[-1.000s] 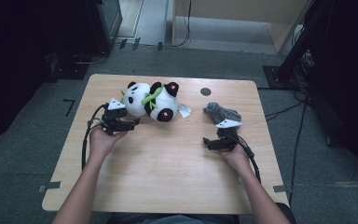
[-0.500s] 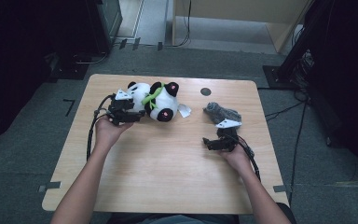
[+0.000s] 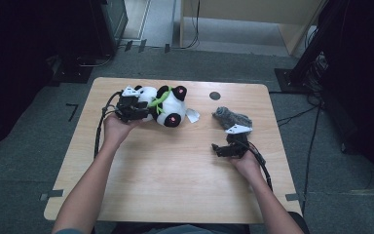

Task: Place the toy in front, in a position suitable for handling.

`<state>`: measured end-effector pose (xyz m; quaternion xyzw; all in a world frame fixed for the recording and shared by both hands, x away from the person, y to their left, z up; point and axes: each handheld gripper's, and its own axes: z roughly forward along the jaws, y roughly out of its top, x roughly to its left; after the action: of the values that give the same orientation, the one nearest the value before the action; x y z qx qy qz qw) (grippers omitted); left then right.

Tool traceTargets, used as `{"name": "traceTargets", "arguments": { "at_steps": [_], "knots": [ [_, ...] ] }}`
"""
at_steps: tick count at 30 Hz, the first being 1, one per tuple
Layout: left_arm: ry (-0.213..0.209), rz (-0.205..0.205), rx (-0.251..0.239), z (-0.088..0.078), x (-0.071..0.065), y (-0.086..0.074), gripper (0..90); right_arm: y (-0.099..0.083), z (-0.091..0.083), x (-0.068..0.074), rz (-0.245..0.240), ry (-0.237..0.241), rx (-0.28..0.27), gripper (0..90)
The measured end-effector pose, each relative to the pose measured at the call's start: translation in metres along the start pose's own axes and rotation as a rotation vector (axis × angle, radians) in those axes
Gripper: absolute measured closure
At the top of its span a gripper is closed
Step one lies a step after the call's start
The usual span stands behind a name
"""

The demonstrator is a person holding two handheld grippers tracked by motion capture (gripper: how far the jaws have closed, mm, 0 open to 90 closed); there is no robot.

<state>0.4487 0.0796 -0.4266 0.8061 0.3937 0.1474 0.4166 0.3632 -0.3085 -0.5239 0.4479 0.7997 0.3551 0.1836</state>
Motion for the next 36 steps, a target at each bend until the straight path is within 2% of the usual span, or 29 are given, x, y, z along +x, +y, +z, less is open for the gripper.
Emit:
{"name": "traceTargets", "arguments": {
  "at_steps": [2, 5, 9, 11, 14, 19, 21, 27, 31, 36],
  "knots": [
    [-0.022, -0.008, 0.010, 0.004, 0.001, -0.002, 59.7, 0.000, 0.000, 0.000, 0.002, -0.001, 0.000, 10.5],
    [-0.017, 0.000, 0.025, 0.012, -0.001, -0.003, 57.9, 0.000, 0.000, 0.000, 0.003, -0.001, 0.001, 10.5],
    [-0.027, -0.031, -0.007, 0.015, 0.002, -0.003, 59.7, 0.000, 0.000, 0.000, 0.004, -0.001, 0.002, 10.5],
    [-0.034, -0.041, -0.014, 0.016, 0.002, -0.003, 63.8, 0.000, 0.000, 0.000, 0.004, -0.001, 0.002, 10.5],
    [-0.028, -0.023, -0.015, 0.016, 0.002, -0.003, 66.3, 0.000, 0.000, 0.000, 0.005, -0.001, 0.002, 10.5],
    [-0.008, 0.004, -0.027, 0.014, 0.000, -0.002, 76.8, 0.000, 0.000, 0.000, 0.003, 0.000, 0.001, 10.5],
    [-0.004, 0.018, -0.006, 0.013, -0.001, 0.000, 80.0, 0.000, 0.000, 0.000, 0.001, 0.002, 0.001, 10.5],
    [0.002, 0.035, -0.017, 0.001, -0.014, 0.015, 82.0, 0.001, 0.001, 0.000, -0.005, 0.006, 0.002, 10.5],
    [-0.027, -0.003, -0.033, -0.004, -0.020, 0.023, 82.1, 0.002, 0.002, 0.000, -0.007, 0.009, 0.001, 10.5],
    [-0.047, -0.016, -0.045, -0.012, -0.036, 0.031, 82.1, 0.003, 0.003, 0.000, -0.002, 0.011, 0.006, 10.4]
  ]
}}
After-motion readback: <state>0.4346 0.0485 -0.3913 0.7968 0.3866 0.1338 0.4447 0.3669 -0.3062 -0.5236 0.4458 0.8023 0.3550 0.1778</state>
